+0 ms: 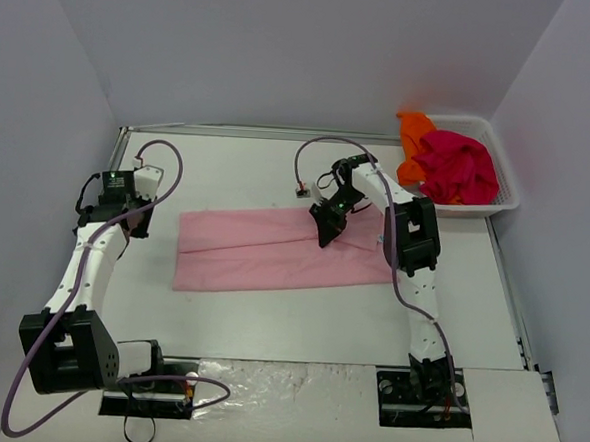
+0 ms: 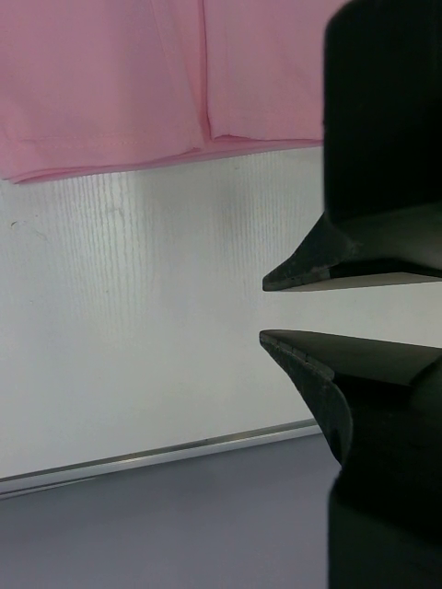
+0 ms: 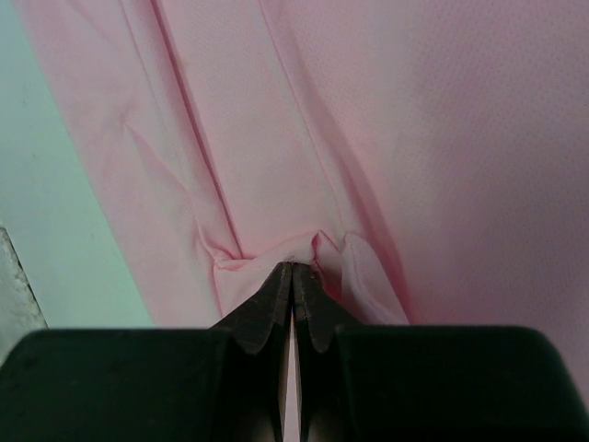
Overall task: Fold and stack the t-shirts
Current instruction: Fold the other side of the tshirt into a rectangle
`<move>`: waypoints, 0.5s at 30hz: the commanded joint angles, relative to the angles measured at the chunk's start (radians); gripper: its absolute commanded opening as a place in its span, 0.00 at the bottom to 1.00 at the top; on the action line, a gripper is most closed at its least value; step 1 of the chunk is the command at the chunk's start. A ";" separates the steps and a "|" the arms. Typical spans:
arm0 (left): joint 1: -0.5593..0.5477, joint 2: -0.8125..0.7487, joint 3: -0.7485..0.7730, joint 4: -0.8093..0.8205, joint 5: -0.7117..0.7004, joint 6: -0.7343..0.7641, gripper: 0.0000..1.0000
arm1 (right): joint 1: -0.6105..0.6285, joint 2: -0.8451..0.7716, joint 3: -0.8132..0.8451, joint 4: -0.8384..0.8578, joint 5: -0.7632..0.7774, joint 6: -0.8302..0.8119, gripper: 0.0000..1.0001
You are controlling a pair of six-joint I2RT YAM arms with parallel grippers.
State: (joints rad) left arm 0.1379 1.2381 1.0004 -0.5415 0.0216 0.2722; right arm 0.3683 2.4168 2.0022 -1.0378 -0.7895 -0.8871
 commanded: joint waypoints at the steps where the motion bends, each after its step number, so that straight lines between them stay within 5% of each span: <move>1: 0.008 -0.032 0.001 0.011 -0.006 -0.010 0.23 | 0.004 0.031 0.036 -0.030 0.012 0.010 0.00; 12: 0.008 -0.031 0.006 0.009 -0.003 -0.011 0.23 | 0.012 -0.001 0.044 -0.028 0.016 0.020 0.00; 15: 0.008 -0.035 0.007 0.009 0.001 -0.013 0.23 | 0.017 -0.064 0.043 -0.030 0.003 0.031 0.06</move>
State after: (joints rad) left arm 0.1390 1.2377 0.9962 -0.5407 0.0219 0.2718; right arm 0.3695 2.4432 2.0243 -1.0405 -0.7963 -0.8600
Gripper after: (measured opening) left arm 0.229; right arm 0.052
